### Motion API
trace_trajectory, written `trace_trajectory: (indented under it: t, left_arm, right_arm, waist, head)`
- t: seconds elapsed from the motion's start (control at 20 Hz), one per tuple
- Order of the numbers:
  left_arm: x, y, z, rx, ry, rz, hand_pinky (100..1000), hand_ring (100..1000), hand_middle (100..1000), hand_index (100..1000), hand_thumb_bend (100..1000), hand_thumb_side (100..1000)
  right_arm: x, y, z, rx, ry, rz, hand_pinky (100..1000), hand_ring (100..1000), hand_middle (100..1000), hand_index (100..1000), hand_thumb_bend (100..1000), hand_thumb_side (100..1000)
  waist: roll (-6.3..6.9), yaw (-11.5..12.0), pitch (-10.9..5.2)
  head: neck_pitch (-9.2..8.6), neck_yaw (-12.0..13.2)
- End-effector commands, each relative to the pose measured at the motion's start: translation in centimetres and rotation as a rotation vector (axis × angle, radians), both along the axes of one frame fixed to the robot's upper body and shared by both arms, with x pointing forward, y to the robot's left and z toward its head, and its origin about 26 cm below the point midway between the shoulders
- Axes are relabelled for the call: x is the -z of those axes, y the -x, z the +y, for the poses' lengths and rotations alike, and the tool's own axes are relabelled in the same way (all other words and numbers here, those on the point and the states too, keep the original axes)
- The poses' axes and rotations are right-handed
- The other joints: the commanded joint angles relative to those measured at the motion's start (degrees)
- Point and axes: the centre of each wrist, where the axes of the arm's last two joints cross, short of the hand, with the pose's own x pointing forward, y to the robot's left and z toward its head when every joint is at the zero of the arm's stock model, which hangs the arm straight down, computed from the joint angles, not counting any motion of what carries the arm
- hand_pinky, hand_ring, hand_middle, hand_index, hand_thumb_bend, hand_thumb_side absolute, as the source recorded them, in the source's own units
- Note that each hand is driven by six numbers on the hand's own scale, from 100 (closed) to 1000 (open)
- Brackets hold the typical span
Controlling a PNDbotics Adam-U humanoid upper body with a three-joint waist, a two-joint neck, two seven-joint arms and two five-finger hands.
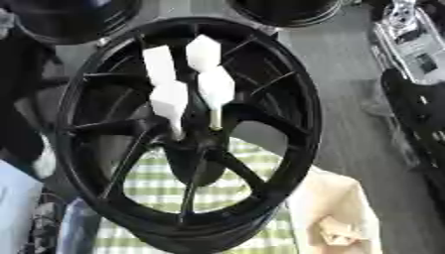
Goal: Pull the pin out of the wheel hub.
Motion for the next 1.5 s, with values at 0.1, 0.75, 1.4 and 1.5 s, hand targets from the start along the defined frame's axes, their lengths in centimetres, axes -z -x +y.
trace_trajectory:
  t: [0.1, 0.75, 1.4, 1.5]
  left_arm:
    - [-1.7, 0.6, 0.9, -0.016, -0.031, -0.039, 874, 859, 880, 941, 479, 786]
    - [-1.2, 2.5, 4.1, -0.081, -0.106, 0.008, 874, 859, 877, 933, 474, 779]
    - [-0.7, 3.7, 6.4, -0.128, -0.173, 0.076, 874, 859, 878, 928, 474, 778]
    - [-0.6, 3.9, 6.8, -0.137, -0.191, 0.092, 874, 860, 878, 928, 474, 779]
  right_arm:
    - [-2.2, 0.5, -0.3, -0.006, 0.052, -0.047, 769, 741, 710, 862, 650, 561]
    - [-9.9, 2.7, 8.2, -0.336, 0.613, -0.171, 809, 774, 740, 852, 663, 537]
    - [-12.9, 12.5, 16.5, -0.829, 1.390, -0.265, 757, 752, 773, 876, 612, 362]
    - [-12.3, 13.3, 16.7, -0.832, 1.384, -0.260, 753, 756, 769, 867, 636, 323]
  waist:
    - [0.02, 0.0, -1.98]
    - [-0.02, -1.4, -2.66]
    - [-0.69, -2.2, -2.35]
    - [-0.86, -2.6, -2.34]
  head:
    - [-0.24, -0.2]
    - [1.60, 2.5]
    - [1.63, 3.8]
    - [1.63, 4.3]
